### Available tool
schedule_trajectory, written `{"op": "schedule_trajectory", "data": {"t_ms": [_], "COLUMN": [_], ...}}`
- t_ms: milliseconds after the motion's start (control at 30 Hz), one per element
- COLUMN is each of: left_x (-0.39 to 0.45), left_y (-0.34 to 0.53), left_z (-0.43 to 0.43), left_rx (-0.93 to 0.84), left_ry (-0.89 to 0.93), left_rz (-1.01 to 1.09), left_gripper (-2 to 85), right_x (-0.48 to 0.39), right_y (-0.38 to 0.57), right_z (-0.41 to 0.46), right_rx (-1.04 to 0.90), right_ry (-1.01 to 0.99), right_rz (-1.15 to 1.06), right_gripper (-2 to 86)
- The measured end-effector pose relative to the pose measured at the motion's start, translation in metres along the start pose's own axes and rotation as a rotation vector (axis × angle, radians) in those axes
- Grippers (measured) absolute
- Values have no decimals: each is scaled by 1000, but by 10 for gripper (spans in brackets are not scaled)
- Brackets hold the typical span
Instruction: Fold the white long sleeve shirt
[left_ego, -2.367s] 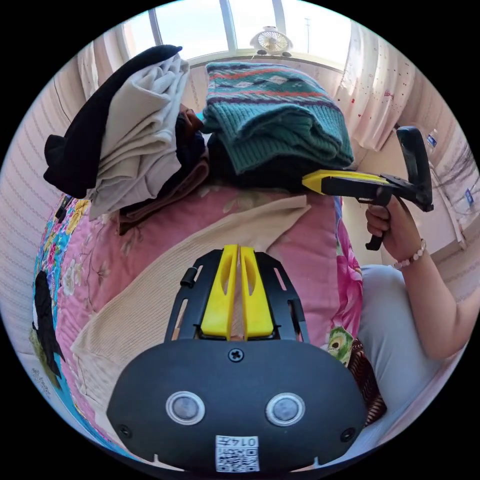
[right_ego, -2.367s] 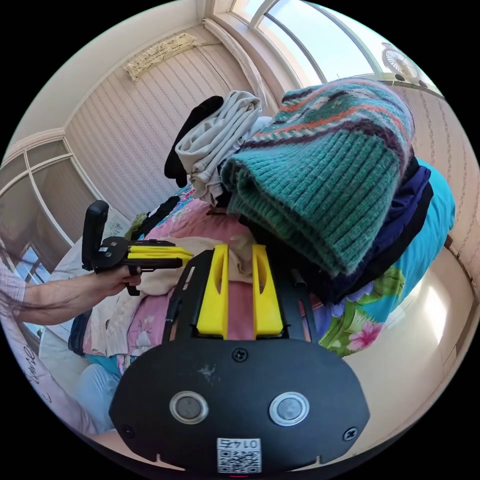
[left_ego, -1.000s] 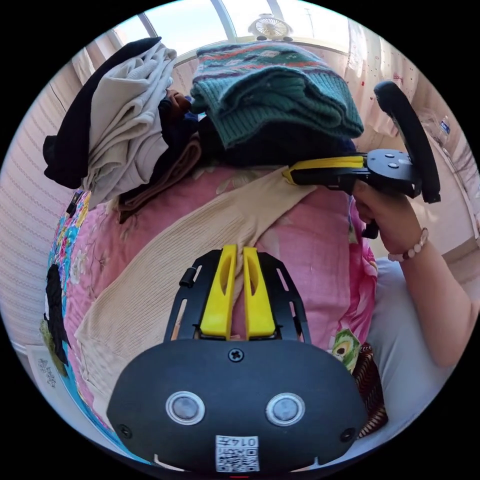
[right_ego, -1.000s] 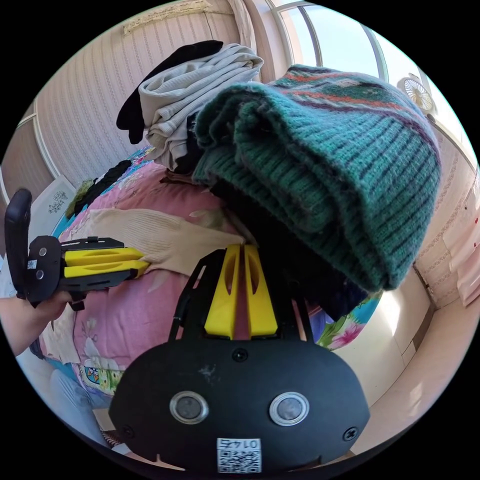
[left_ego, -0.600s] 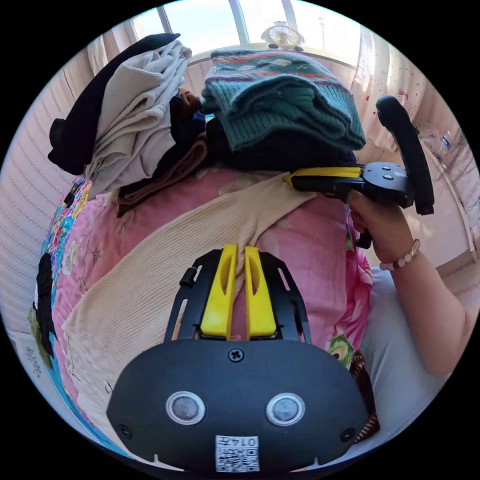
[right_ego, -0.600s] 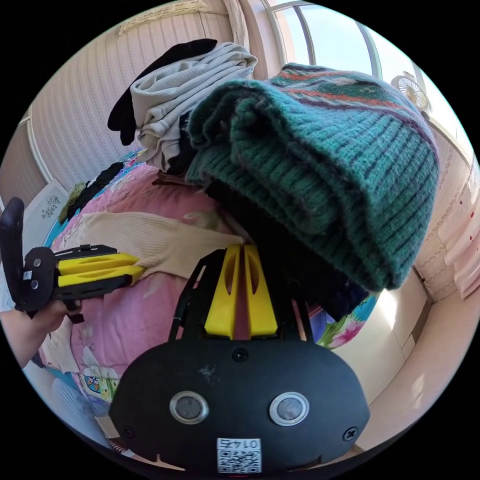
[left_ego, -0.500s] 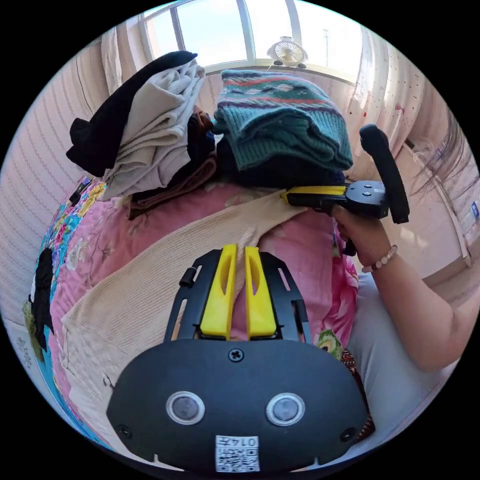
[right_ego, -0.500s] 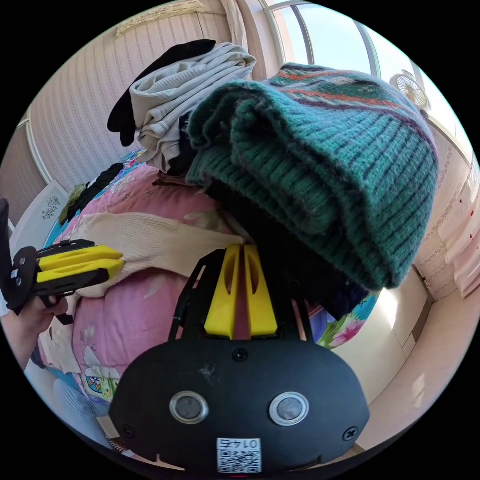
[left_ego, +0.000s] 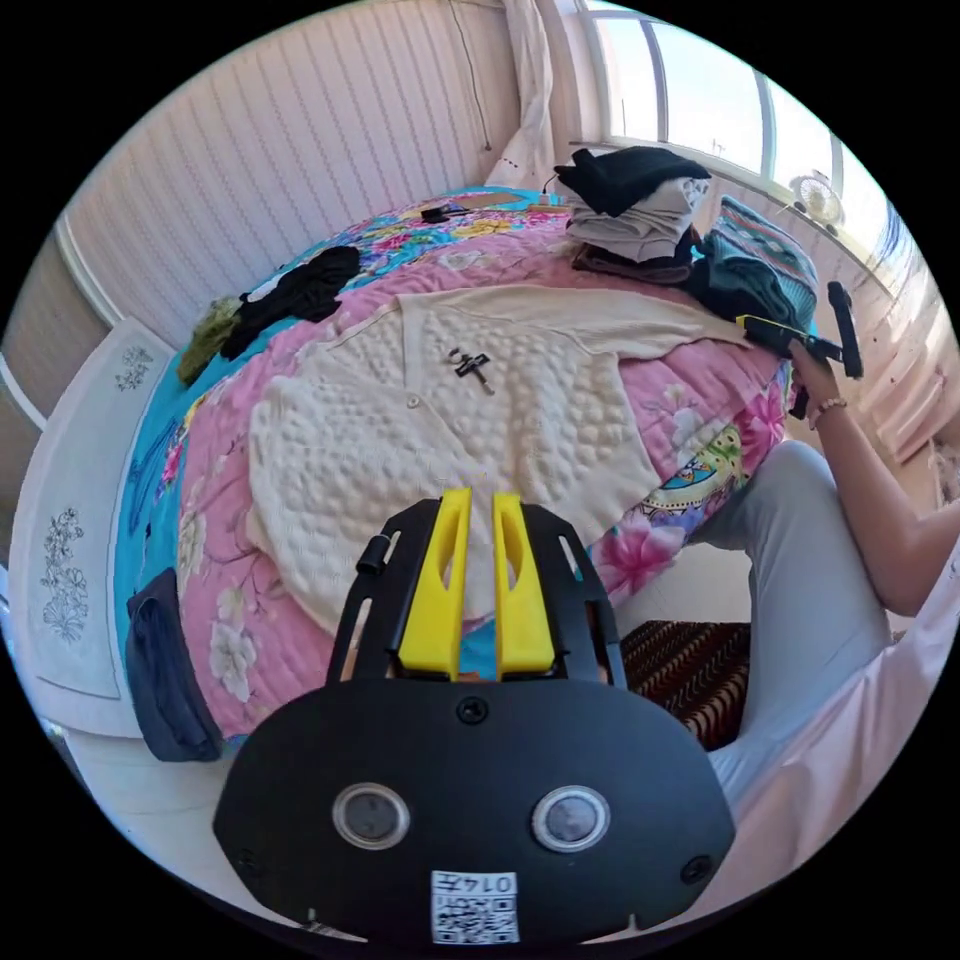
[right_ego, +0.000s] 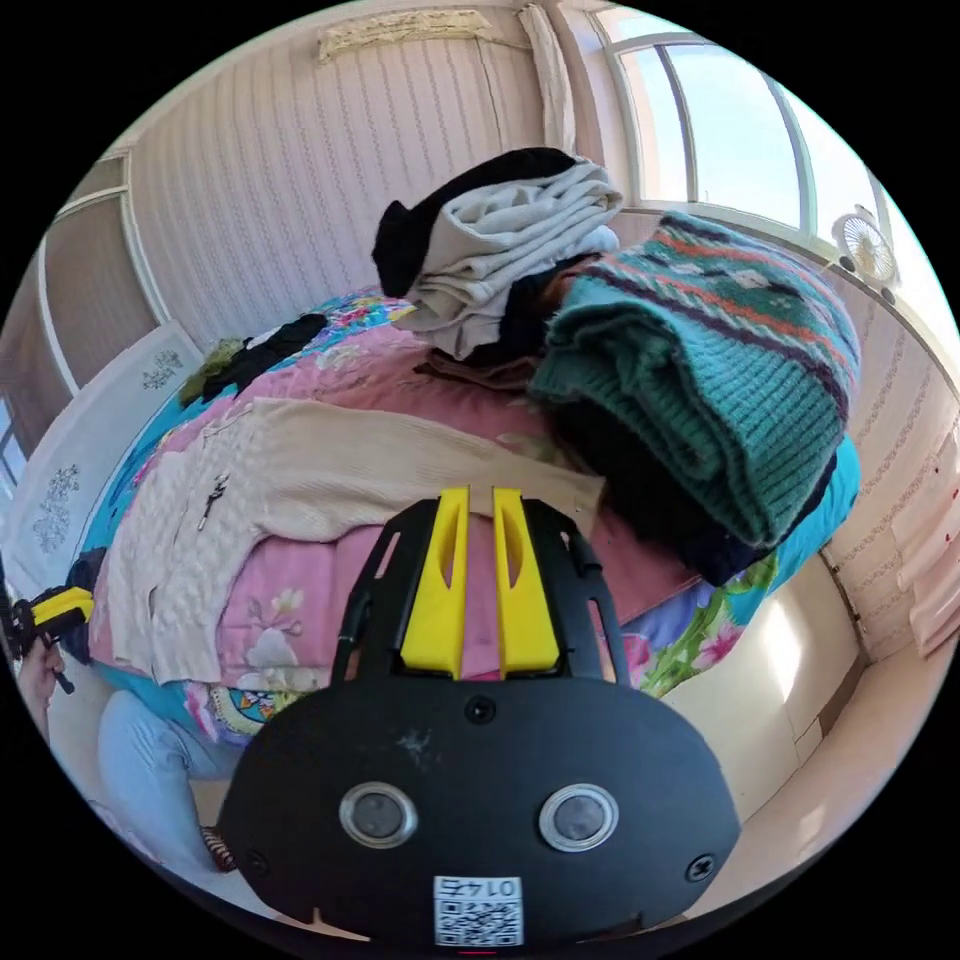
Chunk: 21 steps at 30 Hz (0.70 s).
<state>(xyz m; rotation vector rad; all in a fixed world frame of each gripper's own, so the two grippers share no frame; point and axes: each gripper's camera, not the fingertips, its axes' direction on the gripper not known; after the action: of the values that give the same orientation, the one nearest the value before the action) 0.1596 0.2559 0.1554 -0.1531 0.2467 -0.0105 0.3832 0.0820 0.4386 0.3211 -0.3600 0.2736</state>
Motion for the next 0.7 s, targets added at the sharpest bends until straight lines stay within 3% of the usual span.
{"op": "schedule_trajectory", "data": {"t_ms": [100, 233, 467, 700], "left_x": [-34, -51, -64, -107], "left_y": [52, 84, 83, 101], "left_z": [-15, -17, 17, -2], "left_rx": [-36, -17, -37, -41], "left_ry": [-66, 19, 75, 109], "left_rz": [-78, -93, -59, -3], "left_gripper": [45, 50, 47, 4], "right_x": [-86, -205, -288, -345], "right_y": [17, 54, 58, 38], "right_z": [-6, -6, 31, 53], "right_rx": [-79, -223, -389, -496], "right_ry": [-196, -421, -262, -302], "right_rz": [-176, -401, -451, -470], "right_gripper": [51, 63, 80, 20]}}
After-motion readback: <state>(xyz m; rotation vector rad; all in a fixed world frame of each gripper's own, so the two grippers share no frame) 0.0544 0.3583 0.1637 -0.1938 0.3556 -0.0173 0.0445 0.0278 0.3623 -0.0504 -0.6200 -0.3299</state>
